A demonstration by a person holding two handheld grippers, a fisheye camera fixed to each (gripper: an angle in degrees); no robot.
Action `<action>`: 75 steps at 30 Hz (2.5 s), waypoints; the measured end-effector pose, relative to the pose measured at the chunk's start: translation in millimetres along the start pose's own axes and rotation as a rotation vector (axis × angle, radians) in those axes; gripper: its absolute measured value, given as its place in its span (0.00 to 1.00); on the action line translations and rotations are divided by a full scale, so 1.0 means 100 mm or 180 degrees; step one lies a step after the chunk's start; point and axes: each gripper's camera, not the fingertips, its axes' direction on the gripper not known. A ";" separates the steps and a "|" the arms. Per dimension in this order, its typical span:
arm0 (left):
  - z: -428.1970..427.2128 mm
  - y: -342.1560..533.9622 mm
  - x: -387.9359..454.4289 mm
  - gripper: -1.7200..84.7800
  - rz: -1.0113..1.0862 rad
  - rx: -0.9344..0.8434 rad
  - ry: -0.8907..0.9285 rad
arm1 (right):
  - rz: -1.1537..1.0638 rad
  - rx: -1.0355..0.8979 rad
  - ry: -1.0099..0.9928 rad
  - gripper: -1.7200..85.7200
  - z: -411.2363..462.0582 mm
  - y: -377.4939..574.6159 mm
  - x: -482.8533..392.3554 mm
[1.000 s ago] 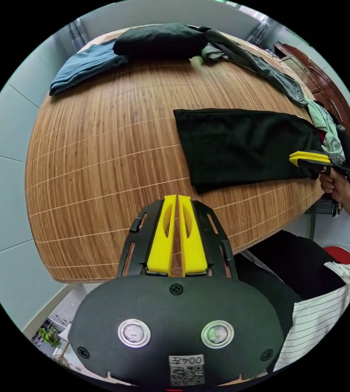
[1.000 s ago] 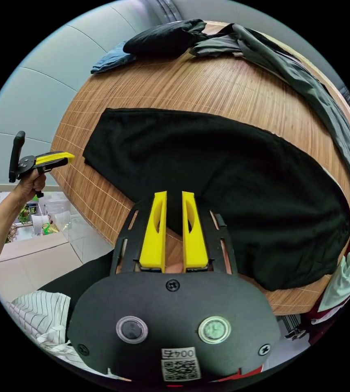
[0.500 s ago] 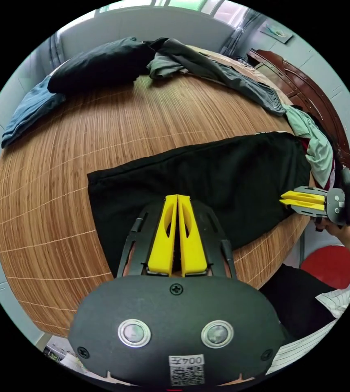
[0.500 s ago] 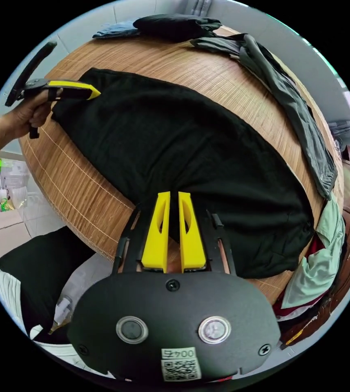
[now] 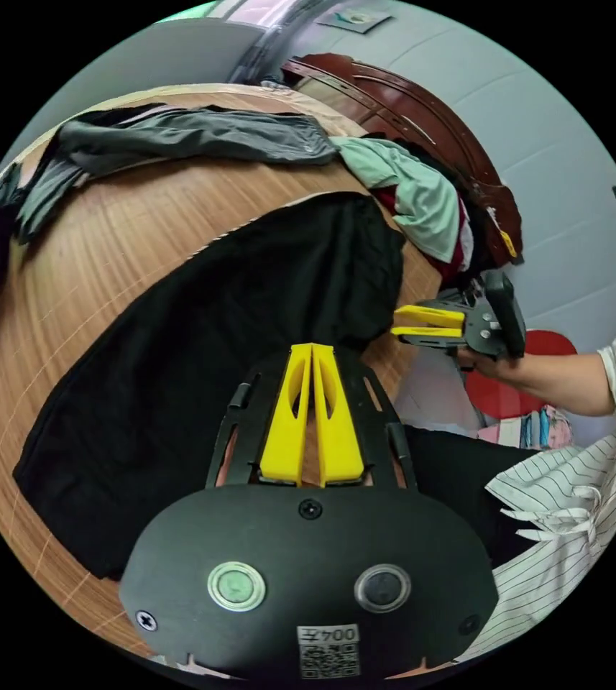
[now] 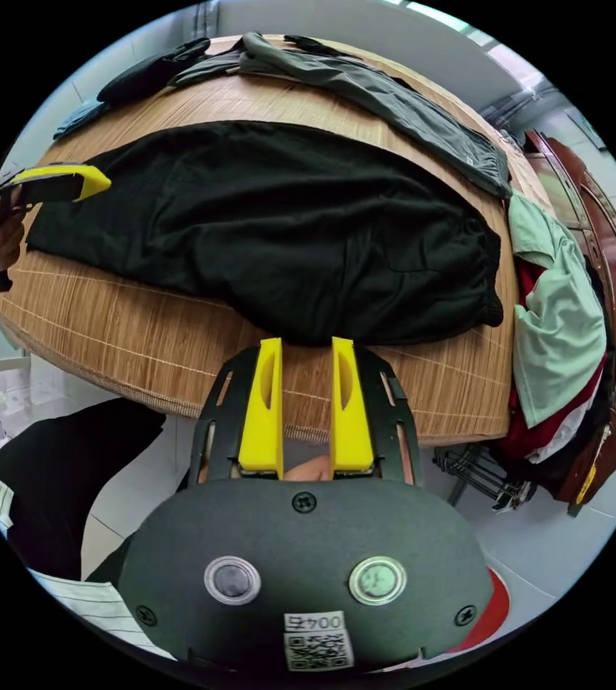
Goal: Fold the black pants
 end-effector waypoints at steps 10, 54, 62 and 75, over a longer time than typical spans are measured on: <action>0.72 -0.75 0.60 0.02 0.0821 -0.0503 -0.0248 | -0.0182 -0.0509 -0.1596 0.02 -0.37 -1.02 0.82; 0.79 -1.28 -0.66 0.02 -0.0552 -0.0139 -0.0367 | 0.1002 0.0060 0.0092 0.01 -1.82 0.12 -0.96; 0.87 -1.29 -0.58 0.02 -0.0498 -0.0139 -0.0382 | 0.0838 0.0532 -0.0043 0.02 -2.29 -0.22 -0.87; 1.26 -1.52 0.55 0.02 0.0405 -0.0173 -0.0589 | 0.1015 0.0342 -0.0124 0.10 -2.72 -0.44 0.33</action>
